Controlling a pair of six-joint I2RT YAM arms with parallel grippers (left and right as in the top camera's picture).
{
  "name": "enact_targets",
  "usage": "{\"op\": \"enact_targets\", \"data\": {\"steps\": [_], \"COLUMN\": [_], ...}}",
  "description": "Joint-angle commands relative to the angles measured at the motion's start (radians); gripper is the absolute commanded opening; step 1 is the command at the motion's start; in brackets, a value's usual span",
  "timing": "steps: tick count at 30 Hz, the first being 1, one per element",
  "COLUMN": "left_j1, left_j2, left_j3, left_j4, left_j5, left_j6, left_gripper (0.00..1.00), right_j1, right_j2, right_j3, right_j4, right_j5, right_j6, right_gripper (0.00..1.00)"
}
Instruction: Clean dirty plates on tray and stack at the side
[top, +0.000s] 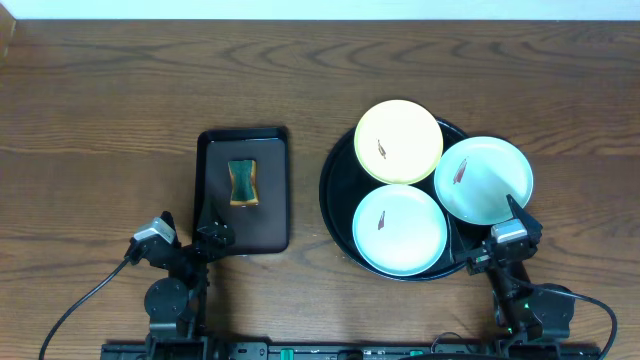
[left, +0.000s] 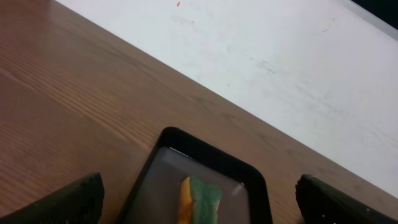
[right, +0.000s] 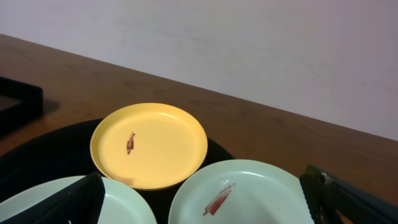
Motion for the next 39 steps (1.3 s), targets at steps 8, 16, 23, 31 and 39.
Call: {"op": "enact_targets", "data": {"steps": [8,16,23,31,39], "left_j1": [0.004,0.004,0.004,0.004,0.004], "left_j2": [0.004,0.078,0.469,1.032,1.330], "left_j3": [0.012,0.364,0.925,1.485,1.537], "left_j4": [0.014,-0.202,-0.624,-1.257,-1.305], "left_j5": [0.100,0.207,0.208,0.208,0.209], "left_j6": [0.024,0.094,0.199,0.271,0.271], "left_gripper": [0.99,0.99,0.99,0.99,0.99], "right_j1": [-0.010,-0.010,-0.010,-0.010,-0.010], "right_j2": [0.005,0.043,0.380,0.987,1.341], "right_j3": [0.000,0.268,0.744,1.337,1.536], "right_j4": [-0.004,-0.203,-0.489,-1.136,-1.467], "right_j5": [-0.029,-0.022,-0.019,-0.019,-0.232], "right_j6": [0.087,0.199,0.225,0.210,0.179], "right_gripper": [0.99,0.99,0.99,0.99,0.87]}}
